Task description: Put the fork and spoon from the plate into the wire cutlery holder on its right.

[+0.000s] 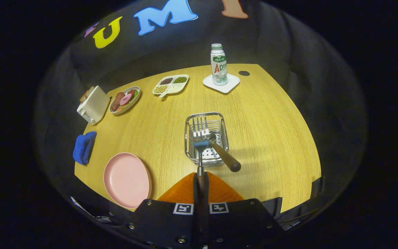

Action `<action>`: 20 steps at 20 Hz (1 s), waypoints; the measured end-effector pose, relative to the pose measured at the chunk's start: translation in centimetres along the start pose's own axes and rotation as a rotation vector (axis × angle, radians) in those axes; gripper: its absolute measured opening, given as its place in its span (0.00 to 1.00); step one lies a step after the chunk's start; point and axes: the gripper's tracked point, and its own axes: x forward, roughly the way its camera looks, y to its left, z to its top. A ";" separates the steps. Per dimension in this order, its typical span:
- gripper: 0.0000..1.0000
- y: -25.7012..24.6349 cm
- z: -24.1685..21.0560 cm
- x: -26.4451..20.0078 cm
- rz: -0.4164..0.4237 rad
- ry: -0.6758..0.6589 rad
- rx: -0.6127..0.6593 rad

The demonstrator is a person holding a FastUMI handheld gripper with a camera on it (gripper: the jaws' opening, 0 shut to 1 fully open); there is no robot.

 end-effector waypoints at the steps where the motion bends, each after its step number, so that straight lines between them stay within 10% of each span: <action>1: 0.03 0.0 0.0 0.1 0.001 0.002 0.000; 20: 0.10 -0.1 1.3 -0.1 -0.031 -0.003 -0.004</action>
